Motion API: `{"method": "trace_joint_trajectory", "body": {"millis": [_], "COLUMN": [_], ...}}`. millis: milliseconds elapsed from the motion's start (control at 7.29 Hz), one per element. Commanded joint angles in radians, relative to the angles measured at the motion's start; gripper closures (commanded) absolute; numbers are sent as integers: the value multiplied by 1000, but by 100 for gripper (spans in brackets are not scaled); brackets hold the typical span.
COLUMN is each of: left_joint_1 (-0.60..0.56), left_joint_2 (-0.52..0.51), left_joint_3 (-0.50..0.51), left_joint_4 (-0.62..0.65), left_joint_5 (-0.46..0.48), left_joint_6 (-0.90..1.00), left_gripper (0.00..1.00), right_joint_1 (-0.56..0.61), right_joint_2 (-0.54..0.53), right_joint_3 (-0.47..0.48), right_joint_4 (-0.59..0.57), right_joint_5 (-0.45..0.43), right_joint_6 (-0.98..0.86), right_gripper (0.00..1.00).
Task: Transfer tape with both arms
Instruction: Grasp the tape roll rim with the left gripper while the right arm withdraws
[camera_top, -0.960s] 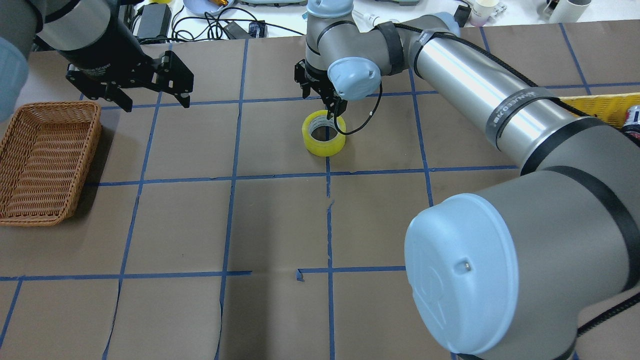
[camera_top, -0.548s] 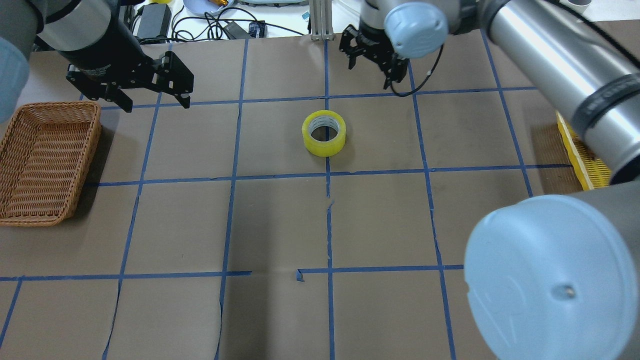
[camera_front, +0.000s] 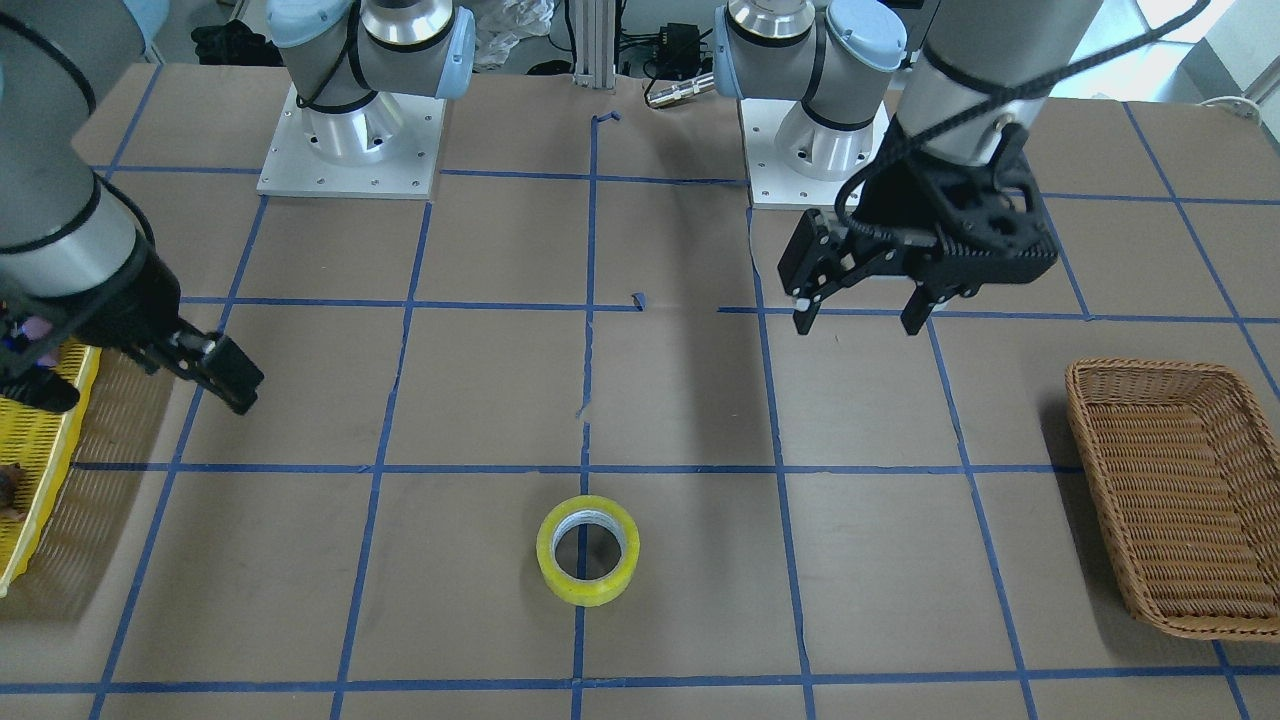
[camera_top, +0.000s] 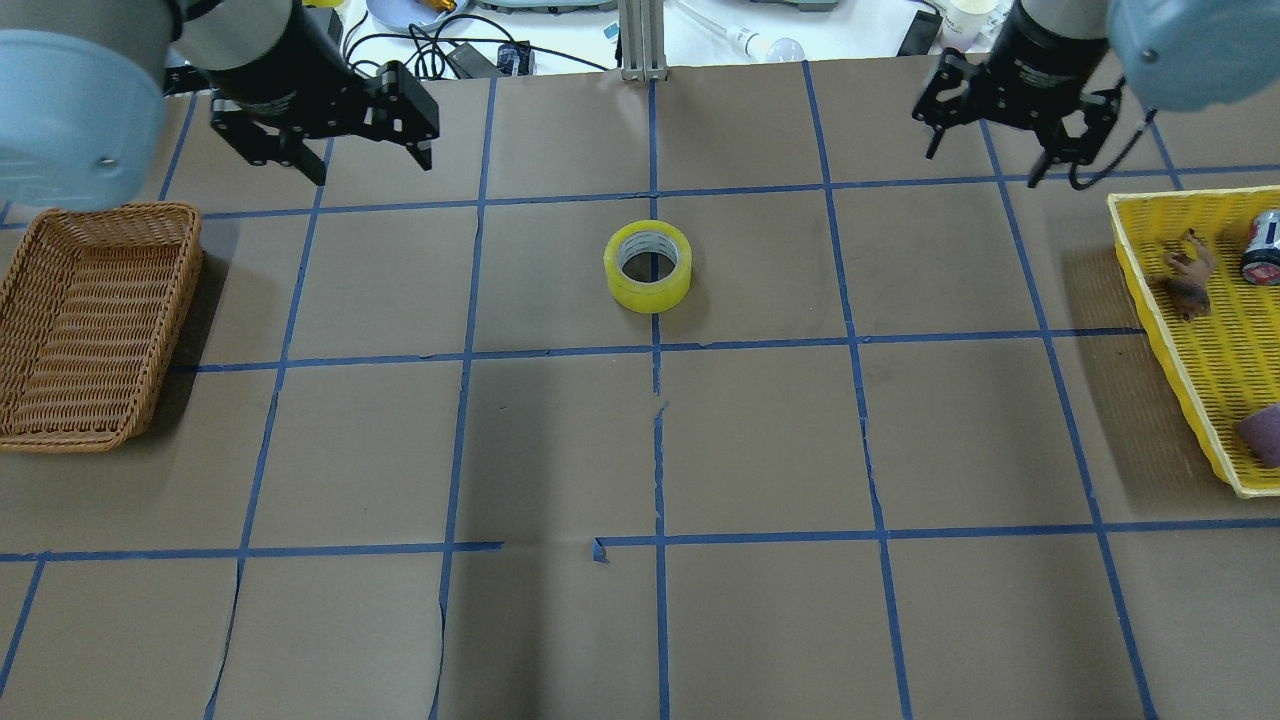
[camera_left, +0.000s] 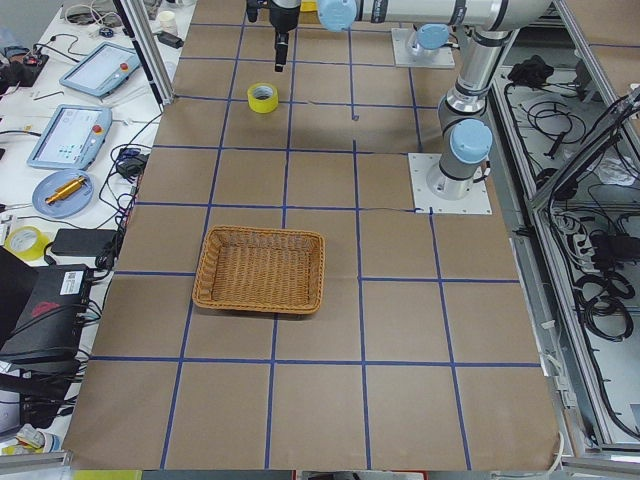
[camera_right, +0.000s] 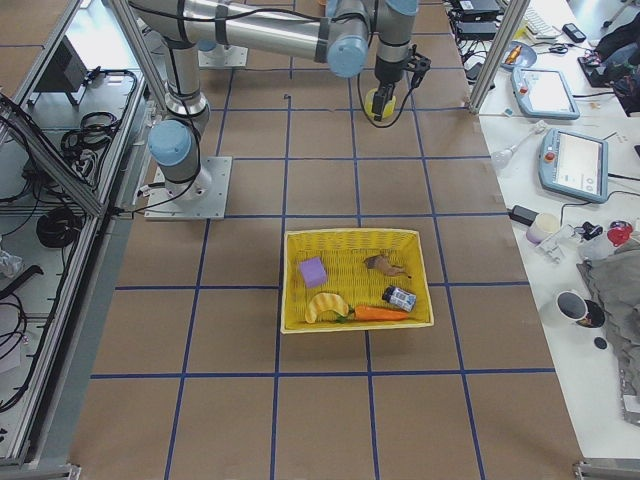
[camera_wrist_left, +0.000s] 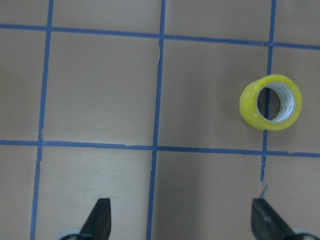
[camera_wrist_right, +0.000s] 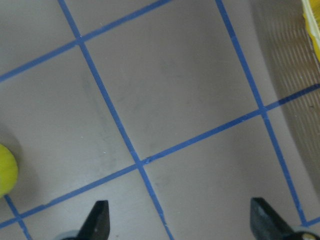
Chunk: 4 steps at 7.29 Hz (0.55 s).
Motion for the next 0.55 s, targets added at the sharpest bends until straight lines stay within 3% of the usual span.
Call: {"method": "trace_joint_trajectory", "body": {"millis": [0,411], "left_joint_1": [-88,-174], "left_joint_2": [-174,-390], "left_joint_3": [20,44], "left_joint_4": [177,380], "left_joint_5": [-14,-4], "left_joint_6": [-103,-139], "left_gripper": [0,0], "right_joint_1": [-12,108], "right_joint_2": [-117,-98], "right_joint_3": [105,109], "right_joint_4": [42,48], "right_joint_5": [-66,-65], "right_joint_6": [-46,-48], "right_gripper": [0,0]}}
